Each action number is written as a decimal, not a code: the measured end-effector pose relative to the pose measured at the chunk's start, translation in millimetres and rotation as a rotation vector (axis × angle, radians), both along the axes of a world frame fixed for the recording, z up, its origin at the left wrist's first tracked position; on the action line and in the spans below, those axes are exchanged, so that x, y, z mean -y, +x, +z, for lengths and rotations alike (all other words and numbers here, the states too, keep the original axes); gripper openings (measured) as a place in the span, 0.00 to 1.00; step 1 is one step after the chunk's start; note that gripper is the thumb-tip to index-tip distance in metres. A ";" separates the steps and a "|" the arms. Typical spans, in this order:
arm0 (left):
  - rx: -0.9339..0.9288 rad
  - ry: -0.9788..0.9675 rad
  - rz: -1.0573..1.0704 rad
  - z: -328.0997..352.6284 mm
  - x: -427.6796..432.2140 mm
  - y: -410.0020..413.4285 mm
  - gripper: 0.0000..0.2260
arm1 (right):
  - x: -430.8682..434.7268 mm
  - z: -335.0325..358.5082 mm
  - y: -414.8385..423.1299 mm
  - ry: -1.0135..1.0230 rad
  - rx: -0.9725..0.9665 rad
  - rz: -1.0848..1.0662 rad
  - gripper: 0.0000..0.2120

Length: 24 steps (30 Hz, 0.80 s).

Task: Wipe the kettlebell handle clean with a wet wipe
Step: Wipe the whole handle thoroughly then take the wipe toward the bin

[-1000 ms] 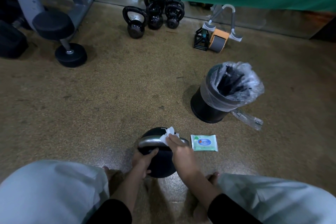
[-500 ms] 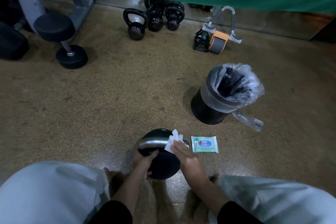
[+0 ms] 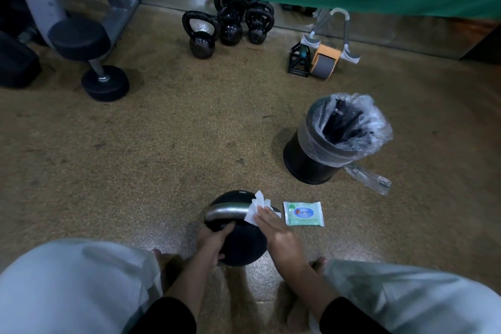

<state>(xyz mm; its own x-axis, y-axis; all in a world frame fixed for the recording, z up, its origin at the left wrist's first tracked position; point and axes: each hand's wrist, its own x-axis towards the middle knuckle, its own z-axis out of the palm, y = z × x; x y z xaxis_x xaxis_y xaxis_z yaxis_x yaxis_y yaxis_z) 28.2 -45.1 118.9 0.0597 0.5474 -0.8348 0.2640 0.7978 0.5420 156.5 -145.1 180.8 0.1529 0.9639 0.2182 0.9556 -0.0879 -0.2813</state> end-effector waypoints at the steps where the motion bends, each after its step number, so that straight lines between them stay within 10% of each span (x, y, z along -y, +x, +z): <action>1: -0.003 0.001 0.000 0.0 0.8 0.3 0.26 | -2.4 -0.8 -3.1 -0.002 0.002 0.011 0.19; 24: 0.028 -0.005 -0.018 -10.1 -2.3 -2.3 0.30 | -89.4 49.7 16.7 -0.578 -0.251 -0.084 0.16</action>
